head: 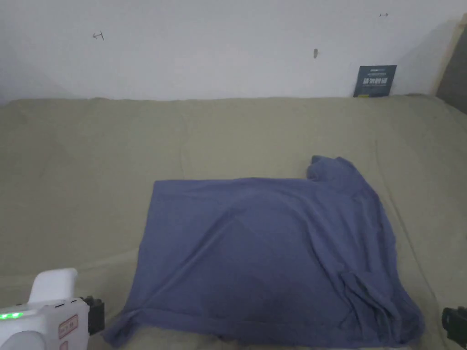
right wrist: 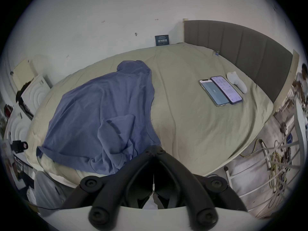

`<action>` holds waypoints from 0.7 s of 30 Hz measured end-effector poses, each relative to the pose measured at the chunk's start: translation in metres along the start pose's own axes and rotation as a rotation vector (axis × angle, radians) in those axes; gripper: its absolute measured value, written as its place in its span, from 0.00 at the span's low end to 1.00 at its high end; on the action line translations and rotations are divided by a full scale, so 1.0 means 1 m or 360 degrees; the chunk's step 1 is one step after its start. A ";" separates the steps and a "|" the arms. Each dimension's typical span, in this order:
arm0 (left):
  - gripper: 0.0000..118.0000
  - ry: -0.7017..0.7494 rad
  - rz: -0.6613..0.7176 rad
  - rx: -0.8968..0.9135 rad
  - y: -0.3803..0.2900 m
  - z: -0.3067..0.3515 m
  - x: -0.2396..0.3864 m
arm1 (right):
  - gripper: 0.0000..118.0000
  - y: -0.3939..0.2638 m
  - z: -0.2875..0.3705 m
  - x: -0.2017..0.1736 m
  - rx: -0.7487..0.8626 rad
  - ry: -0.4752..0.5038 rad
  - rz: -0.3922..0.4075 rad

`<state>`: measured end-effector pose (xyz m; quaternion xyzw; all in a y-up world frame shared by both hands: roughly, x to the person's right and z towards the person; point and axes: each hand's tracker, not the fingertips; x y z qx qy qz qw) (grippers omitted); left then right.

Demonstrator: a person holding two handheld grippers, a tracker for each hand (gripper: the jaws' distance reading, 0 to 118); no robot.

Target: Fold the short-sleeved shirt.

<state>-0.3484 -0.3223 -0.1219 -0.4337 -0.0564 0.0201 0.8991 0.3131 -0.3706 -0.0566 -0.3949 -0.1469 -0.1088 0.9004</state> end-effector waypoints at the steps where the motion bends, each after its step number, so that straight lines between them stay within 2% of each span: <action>1: 0.04 0.0002 -0.0001 -0.0010 -0.002 0.000 -0.001 | 0.01 -0.001 0.000 -0.001 0.0001 0.0003 0.0003; 4: 0.05 -0.0092 0.0095 -0.0065 -0.007 -0.013 -0.015 | 0.01 0.000 -0.003 -0.002 -0.0010 0.0025 0.0000; 5: 0.21 -0.0157 0.0107 -0.0070 -0.009 -0.019 -0.018 | 0.01 0.000 -0.005 -0.003 -0.0013 0.0025 -0.0003; 7: 1.00 -0.0153 0.0078 -0.0118 -0.005 -0.023 -0.011 | 0.01 0.000 -0.006 -0.002 -0.0020 0.0033 -0.0013; 8: 0.98 -0.0110 0.0049 -0.0188 -0.002 -0.028 -0.006 | 0.01 0.000 -0.006 -0.002 -0.0020 0.0039 -0.0018; 9: 0.98 -0.0064 -0.0028 -0.0089 -0.009 -0.027 -0.003 | 0.01 0.000 -0.007 -0.003 -0.0020 0.0039 -0.0019; 15: 0.96 -0.0011 -0.0029 -0.0183 0.000 -0.055 0.008 | 0.01 -0.004 -0.011 0.005 -0.0045 0.0041 -0.0012; 16: 0.82 -0.0025 -0.0049 -0.0207 0.003 -0.058 0.006 | 0.01 -0.004 -0.012 0.006 -0.0050 0.0033 -0.0011; 17: 0.61 -0.0008 -0.0052 -0.0218 0.003 -0.059 0.008 | 0.01 -0.004 -0.012 0.007 -0.0050 0.0032 -0.0011; 19: 0.04 0.0029 -0.0064 -0.0227 -0.002 -0.060 0.007 | 0.01 -0.005 -0.013 0.010 -0.0059 0.0037 -0.0004; 21: 0.04 0.0001 -0.0062 -0.0210 -0.004 -0.058 0.004 | 0.01 -0.006 -0.014 0.012 -0.0060 0.0047 0.0024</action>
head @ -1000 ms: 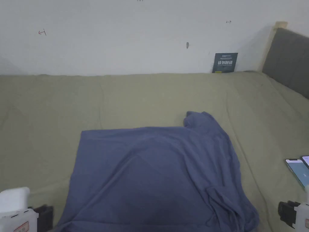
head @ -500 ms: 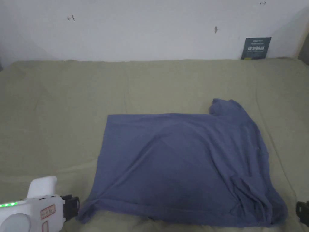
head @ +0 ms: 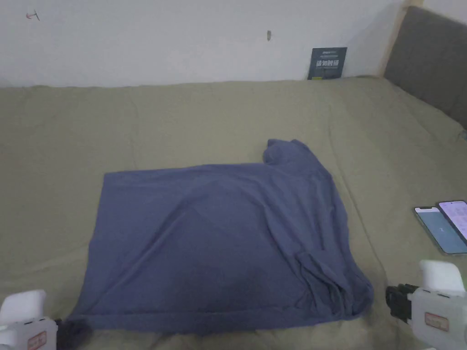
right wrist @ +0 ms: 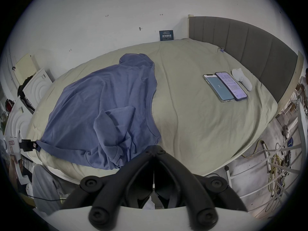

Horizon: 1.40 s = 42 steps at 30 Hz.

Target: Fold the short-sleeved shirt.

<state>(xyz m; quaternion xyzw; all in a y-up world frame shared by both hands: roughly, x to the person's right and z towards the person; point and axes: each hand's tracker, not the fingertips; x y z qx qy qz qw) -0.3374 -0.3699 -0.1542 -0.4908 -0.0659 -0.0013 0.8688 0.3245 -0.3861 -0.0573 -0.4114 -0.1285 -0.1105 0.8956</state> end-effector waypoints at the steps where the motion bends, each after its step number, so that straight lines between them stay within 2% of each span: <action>1: 0.04 -0.0004 0.0003 0.0007 -0.001 0.004 0.003 | 0.07 0.000 0.000 0.000 0.0001 0.0008 0.0011; 2: 0.04 0.0002 0.0003 0.0012 -0.001 0.006 0.003 | 0.30 -0.002 -0.001 0.000 0.0005 0.0009 0.0027; 3: 0.04 0.0004 -0.0001 0.0006 0.000 0.006 0.003 | 0.67 -0.002 -0.005 0.000 -0.0034 0.0042 0.0067; 4: 0.04 -0.0032 0.0029 -0.0011 -0.002 0.005 0.002 | 1.00 -0.002 -0.012 -0.001 -0.0115 0.0061 0.0095; 5: 0.04 -0.0041 0.0037 -0.0013 0.000 0.004 0.001 | 1.00 -0.004 -0.014 -0.003 -0.0095 0.0080 0.0104; 7: 0.04 -0.0030 0.0024 -0.0024 0.002 0.005 0.002 | 1.00 -0.011 -0.017 -0.007 -0.0139 0.0111 0.0199; 8: 0.04 -0.0030 0.0025 -0.0013 0.002 0.005 0.002 | 0.99 -0.014 -0.021 -0.010 -0.0131 0.0069 0.0236; 9: 0.04 -0.0030 0.0026 -0.0015 0.002 0.004 0.001 | 0.95 -0.017 -0.024 -0.012 -0.0115 0.0068 0.0270; 11: 0.04 -0.0029 0.0027 -0.0021 0.003 0.005 0.001 | 0.73 -0.008 -0.032 -0.019 -0.0118 0.0111 0.0295; 12: 0.04 -0.0016 0.0015 -0.0015 0.004 0.005 0.002 | 0.67 -0.007 -0.035 -0.021 -0.0114 0.0128 0.0293; 15: 0.04 -0.0009 0.0005 -0.0021 0.006 0.004 0.003 | 0.63 -0.002 -0.053 -0.024 -0.0140 0.0158 0.0312; 16: 0.04 -0.0006 0.0004 -0.0024 0.007 0.003 0.003 | 0.40 -0.004 -0.057 -0.023 -0.0160 0.0165 0.0308; 17: 0.04 -0.0003 0.0004 -0.0026 0.006 0.004 0.004 | 0.07 -0.008 -0.059 -0.019 -0.0162 0.0188 0.0299; 18: 0.04 -0.0003 0.0008 -0.0030 0.006 0.003 0.003 | 0.06 -0.006 -0.062 -0.016 -0.0156 0.0185 0.0278; 19: 0.04 -0.0008 0.0010 -0.0040 0.007 0.001 0.003 | 0.06 -0.010 -0.060 -0.012 -0.0095 0.0167 0.0186; 21: 0.04 0.0003 0.0013 -0.0037 0.006 0.003 0.003 | 0.06 -0.010 -0.057 -0.002 -0.0159 0.0253 0.0054; 22: 0.04 0.0002 0.0018 -0.0035 0.005 0.003 0.002 | 0.06 -0.008 -0.052 -0.001 -0.0103 0.0249 0.0031; 29: 0.04 0.0006 0.0019 -0.0027 0.006 0.005 0.001 | 0.06 -0.006 -0.042 0.004 -0.0092 0.0253 -0.0012; 31: 0.04 0.0006 0.0012 -0.0024 0.007 0.006 0.000 | 0.06 -0.003 -0.037 0.007 -0.0084 0.0288 -0.0060; 36: 0.04 0.0004 0.0008 0.0009 0.017 0.012 -0.001 | 0.06 0.014 -0.030 -0.001 -0.0082 0.0275 0.0001; 42: 0.04 -0.0001 -0.0002 0.0071 0.045 0.010 0.000 | 0.06 0.051 -0.028 -0.009 -0.0068 0.0298 -0.0029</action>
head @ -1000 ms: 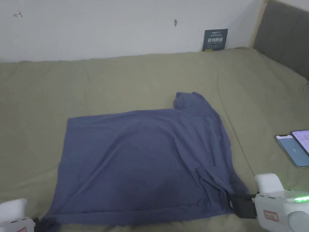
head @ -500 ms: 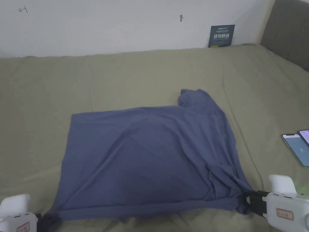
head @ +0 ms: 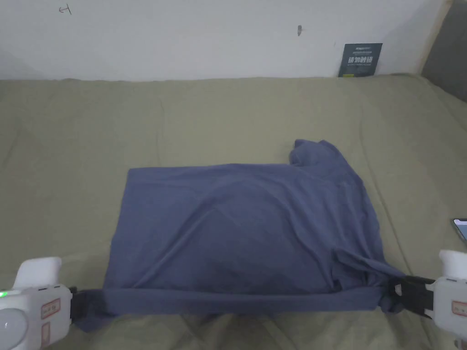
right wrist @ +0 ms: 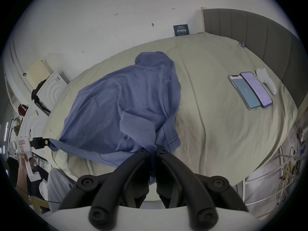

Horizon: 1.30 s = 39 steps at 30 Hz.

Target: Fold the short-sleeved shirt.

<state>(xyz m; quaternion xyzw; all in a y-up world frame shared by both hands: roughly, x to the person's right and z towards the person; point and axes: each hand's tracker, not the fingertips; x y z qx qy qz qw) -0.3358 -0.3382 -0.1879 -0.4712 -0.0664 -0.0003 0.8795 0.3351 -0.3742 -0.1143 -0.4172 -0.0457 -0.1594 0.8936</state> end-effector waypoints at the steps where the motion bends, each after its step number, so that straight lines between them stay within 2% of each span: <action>1: 0.04 0.0001 -0.0003 0.0005 0.006 -0.002 0.001 | 0.06 0.007 -0.002 -0.002 0.0000 -0.0003 -0.0005; 10: 0.04 0.0000 -0.0010 0.0063 0.074 -0.032 0.010 | 0.06 0.086 -0.040 -0.015 -0.0013 -0.0010 -0.0060; 14: 0.04 -0.0002 -0.0023 0.0055 0.101 -0.050 0.018 | 0.06 0.112 -0.065 -0.020 -0.0063 -0.0040 -0.0046; 18: 0.04 0.0018 -0.0058 0.0022 0.129 -0.072 0.028 | 0.06 0.135 -0.090 -0.018 -0.0115 -0.0030 -0.0112; 28: 0.04 0.0021 -0.0035 -0.0091 0.154 -0.126 0.032 | 0.07 0.152 -0.134 -0.003 -0.0286 -0.0144 -0.0281; 29: 0.04 0.0024 -0.0037 -0.0086 0.152 -0.129 0.032 | 0.08 0.152 -0.136 -0.003 -0.0314 -0.0158 -0.0271; 30: 0.05 0.0023 -0.0035 -0.0086 0.151 -0.132 0.032 | 0.19 0.152 -0.137 -0.003 -0.0339 -0.0166 -0.0266; 31: 0.23 0.0012 -0.0015 -0.0075 0.148 -0.133 0.029 | 0.53 0.151 -0.136 -0.003 -0.0343 -0.0216 -0.0260; 32: 0.63 -0.0008 0.0000 -0.0074 0.146 -0.134 0.026 | 0.83 0.150 -0.132 -0.002 -0.0317 -0.0245 -0.0254; 33: 0.99 -0.0004 0.0015 -0.0088 0.145 -0.132 0.025 | 1.00 0.147 -0.127 -0.001 -0.0293 -0.0263 -0.0248; 34: 0.97 0.0015 0.0030 -0.0118 0.142 -0.130 0.025 | 1.00 0.144 -0.121 0.000 -0.0265 -0.0264 -0.0234; 35: 0.96 0.0052 0.0017 0.0048 0.135 -0.114 0.022 | 1.00 0.141 -0.109 -0.002 -0.0135 -0.0247 -0.0204; 36: 0.96 0.0030 0.0020 -0.0051 0.136 -0.104 0.022 | 1.00 0.136 -0.098 -0.001 -0.0159 -0.0278 -0.0174; 39: 0.96 0.0079 -0.0007 -0.0023 0.119 -0.079 0.014 | 1.00 0.117 -0.069 -0.007 -0.0071 -0.0326 -0.0005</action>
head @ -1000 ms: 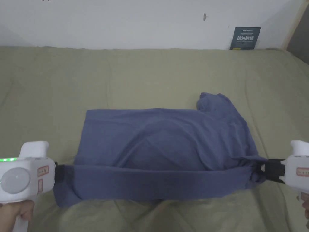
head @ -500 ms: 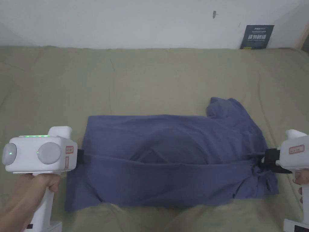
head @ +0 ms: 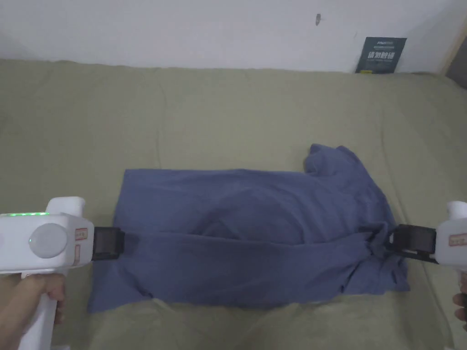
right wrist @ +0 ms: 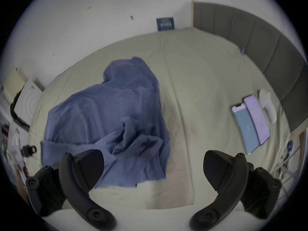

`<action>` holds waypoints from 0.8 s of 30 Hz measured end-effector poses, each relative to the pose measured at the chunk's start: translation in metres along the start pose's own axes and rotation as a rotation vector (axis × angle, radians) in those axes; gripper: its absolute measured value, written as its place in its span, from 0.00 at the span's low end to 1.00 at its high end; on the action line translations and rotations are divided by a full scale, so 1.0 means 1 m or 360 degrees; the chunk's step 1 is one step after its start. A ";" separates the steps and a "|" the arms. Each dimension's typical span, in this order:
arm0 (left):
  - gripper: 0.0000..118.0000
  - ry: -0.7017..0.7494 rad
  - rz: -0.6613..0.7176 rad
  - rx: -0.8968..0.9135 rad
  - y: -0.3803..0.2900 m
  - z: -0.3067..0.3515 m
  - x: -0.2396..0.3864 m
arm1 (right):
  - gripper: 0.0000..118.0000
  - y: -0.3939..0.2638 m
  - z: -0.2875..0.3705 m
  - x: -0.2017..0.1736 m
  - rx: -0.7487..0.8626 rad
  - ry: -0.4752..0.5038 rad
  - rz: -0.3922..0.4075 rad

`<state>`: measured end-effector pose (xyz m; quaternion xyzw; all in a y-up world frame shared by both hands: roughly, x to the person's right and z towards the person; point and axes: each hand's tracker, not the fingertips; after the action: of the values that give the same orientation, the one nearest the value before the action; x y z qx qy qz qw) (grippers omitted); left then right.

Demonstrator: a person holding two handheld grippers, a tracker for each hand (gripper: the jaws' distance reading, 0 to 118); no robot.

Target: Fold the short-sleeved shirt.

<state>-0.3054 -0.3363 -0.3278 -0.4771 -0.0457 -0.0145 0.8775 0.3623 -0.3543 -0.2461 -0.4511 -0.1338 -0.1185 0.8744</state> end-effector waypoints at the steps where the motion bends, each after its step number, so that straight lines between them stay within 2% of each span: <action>1: 0.96 -0.0004 0.0020 0.0036 -0.011 0.008 -0.004 | 1.00 -0.006 0.008 -0.001 0.0028 0.0007 0.0067; 2: 0.96 -0.0030 0.0036 0.0051 -0.021 0.018 -0.009 | 0.98 -0.015 0.018 -0.002 0.0042 0.0022 0.0125; 3: 0.95 -0.0099 0.0070 0.0094 -0.035 0.025 -0.014 | 0.91 -0.028 0.027 -0.005 0.0113 0.0027 0.0158; 4: 0.85 -0.0150 0.0106 0.0113 -0.046 0.034 -0.016 | 0.66 -0.041 0.034 -0.007 0.0157 0.0038 0.0211; 5: 0.60 -0.0173 0.0128 0.0095 -0.056 0.041 -0.018 | 0.36 -0.052 0.038 -0.012 0.0146 0.0007 0.0284; 6: 0.15 -0.0141 0.0110 0.0091 -0.066 0.047 -0.017 | 0.07 -0.066 0.039 -0.016 0.0166 -0.0043 0.0339; 7: 0.00 -0.0099 0.0153 0.0104 -0.082 0.051 -0.014 | 0.01 -0.077 0.040 -0.018 0.0196 -0.0027 0.0358; 10: 0.00 -0.0152 0.0139 0.0035 -0.097 0.047 -0.018 | 0.01 -0.102 0.036 -0.019 0.0094 0.0105 0.0325; 12: 0.01 -0.0190 0.0146 0.0006 -0.101 0.034 -0.024 | 0.01 -0.112 0.032 -0.021 0.0074 0.0078 0.0321; 13: 0.20 -0.0224 0.0163 -0.0006 -0.100 0.026 -0.026 | 0.01 -0.112 0.026 -0.017 0.0056 0.0084 0.0326; 15: 0.98 -0.0228 0.0169 -0.0039 -0.088 0.007 -0.024 | 0.01 -0.113 0.022 -0.014 0.0043 0.0093 0.0311; 16: 0.98 -0.0239 0.0149 -0.0109 -0.086 0.004 -0.011 | 0.01 -0.112 0.021 -0.013 0.0036 0.0102 0.0295; 17: 0.98 -0.0223 0.0110 0.0042 -0.087 -0.004 -0.004 | 0.01 -0.107 0.019 -0.013 0.0034 0.0111 0.0275; 18: 0.98 -0.0150 0.0121 -0.0035 -0.085 -0.008 0.003 | 0.01 -0.105 0.018 -0.012 0.0036 0.0108 0.0262; 22: 0.97 -0.0076 0.0073 -0.0044 -0.063 -0.018 0.014 | 0.01 -0.093 0.006 -0.003 0.0023 0.0098 0.0255; 23: 0.90 -0.0052 0.0042 -0.0062 -0.058 -0.021 0.018 | 0.01 -0.090 0.004 -0.001 0.0024 0.0093 0.0257; 24: 0.72 -0.0060 0.0021 -0.0055 -0.058 -0.029 0.017 | 0.01 -0.086 0.003 0.002 0.0024 0.0086 0.0255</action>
<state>-0.2901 -0.3922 -0.2934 -0.4927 -0.0587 -0.0006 0.8682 0.3354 -0.4008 -0.1792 -0.4504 -0.0746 -0.0592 0.8877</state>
